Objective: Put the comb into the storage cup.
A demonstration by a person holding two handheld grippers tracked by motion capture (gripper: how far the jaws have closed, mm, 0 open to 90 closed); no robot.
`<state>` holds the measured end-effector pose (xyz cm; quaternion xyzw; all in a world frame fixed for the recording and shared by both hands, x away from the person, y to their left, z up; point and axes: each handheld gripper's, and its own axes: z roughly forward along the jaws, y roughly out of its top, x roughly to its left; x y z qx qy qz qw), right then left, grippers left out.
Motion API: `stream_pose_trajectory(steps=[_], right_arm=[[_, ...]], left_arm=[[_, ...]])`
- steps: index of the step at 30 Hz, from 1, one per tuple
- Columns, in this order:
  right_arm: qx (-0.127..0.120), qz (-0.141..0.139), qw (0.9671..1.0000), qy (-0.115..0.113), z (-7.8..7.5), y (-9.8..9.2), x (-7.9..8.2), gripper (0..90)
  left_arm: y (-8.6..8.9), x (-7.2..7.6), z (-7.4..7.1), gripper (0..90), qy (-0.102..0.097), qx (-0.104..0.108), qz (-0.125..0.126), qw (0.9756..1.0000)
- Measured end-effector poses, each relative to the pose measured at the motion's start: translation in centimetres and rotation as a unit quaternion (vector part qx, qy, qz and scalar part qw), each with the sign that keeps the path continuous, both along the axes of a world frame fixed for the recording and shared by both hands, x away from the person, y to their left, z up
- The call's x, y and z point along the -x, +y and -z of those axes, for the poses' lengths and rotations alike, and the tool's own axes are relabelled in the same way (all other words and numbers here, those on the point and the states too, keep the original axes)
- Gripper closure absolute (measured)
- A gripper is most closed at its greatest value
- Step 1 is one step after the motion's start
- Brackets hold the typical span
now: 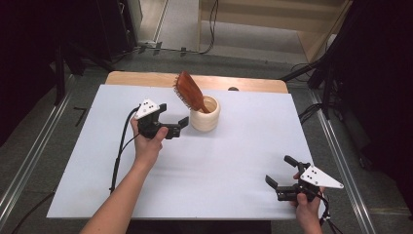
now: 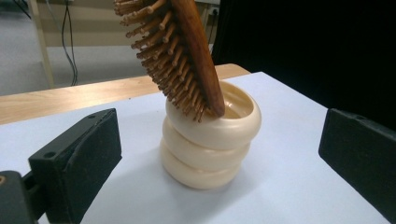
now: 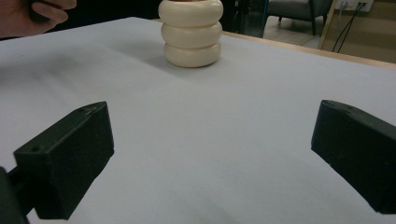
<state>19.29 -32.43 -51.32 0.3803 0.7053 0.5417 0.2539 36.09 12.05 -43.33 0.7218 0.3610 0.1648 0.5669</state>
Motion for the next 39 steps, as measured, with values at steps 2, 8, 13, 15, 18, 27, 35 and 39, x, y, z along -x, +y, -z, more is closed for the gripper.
stream_pose_trajectory(steps=[2, 8, 13, 15, 18, 27, 35, 39], right_arm=[[0.001, 0.000, 1.0000, 0.000, 0.0, 0.0, 0.0, 0.0], [0.001, 0.001, 1.0000, 0.000, 0.0, 0.0, 0.0, 0.0], [0.001, 0.002, 1.0000, 0.000, 0.0, 0.1, 0.0, 0.0], [0.002, 0.001, 1.0000, 0.001, 0.0, 0.1, 0.0, 0.0], [0.002, 0.002, 1.0000, 0.002, 0.0, 0.1, 0.0, 0.0], [0.003, 0.002, 1.0000, 0.002, 0.0, 0.1, 0.0, 0.0], [0.002, 0.002, 1.0000, 0.003, 0.0, 0.1, 0.0, 0.0], [0.000, 0.002, 1.0000, 0.004, 0.0, 0.0, 0.0, 0.0]], left_arm=[[0.2, 0.3, 0.0, 0.0, -0.002, 0.003, 0.001, 1.0000], [1.1, 1.2, 0.0, 0.0, -0.008, 0.007, 0.005, 0.9999], [1.8, 1.9, 0.0, 0.0, -0.012, 0.008, 0.006, 0.9999], [2.1, 2.2, 0.0, 0.0, -0.013, 0.011, 0.005, 0.9998], [2.7, 2.6, 0.0, 0.0, -0.016, 0.009, 0.005, 0.9998], [4.2, 3.8, 0.4, 0.0, -0.021, 0.018, -0.001, 0.9996], [5.8, 5.1, 1.0, 0.0, -0.025, 0.011, -0.006, 0.9996], [6.6, 5.9, 1.5, 0.0, -0.026, 0.013, -0.012, 0.9995]])
